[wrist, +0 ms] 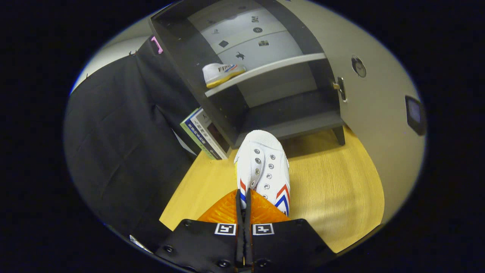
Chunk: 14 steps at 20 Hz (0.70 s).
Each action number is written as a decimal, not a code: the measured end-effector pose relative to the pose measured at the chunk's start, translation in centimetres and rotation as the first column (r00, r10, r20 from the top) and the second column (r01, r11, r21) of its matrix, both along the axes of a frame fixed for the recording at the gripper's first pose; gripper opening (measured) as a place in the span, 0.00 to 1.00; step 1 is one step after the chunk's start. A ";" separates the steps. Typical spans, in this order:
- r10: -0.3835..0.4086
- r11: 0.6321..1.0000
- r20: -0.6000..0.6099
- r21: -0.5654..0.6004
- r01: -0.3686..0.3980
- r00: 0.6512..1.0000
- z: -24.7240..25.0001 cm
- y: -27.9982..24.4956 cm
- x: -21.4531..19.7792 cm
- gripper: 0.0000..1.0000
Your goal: Open the shoe cabinet door, grab the shoes and put them into the shoe cabinet, then close the shoe cabinet door.
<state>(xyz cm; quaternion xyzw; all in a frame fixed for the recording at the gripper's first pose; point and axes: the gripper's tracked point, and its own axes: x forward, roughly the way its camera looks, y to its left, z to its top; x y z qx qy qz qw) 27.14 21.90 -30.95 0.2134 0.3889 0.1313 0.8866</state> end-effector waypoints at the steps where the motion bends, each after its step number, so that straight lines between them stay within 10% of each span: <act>1: -0.004 1.000 0.029 0.002 0.004 1.000 1.2 -0.1 1.3 0.02; 14: -0.121 0.992 0.301 0.003 0.126 0.946 13.8 -3.1 17.9 0.02</act>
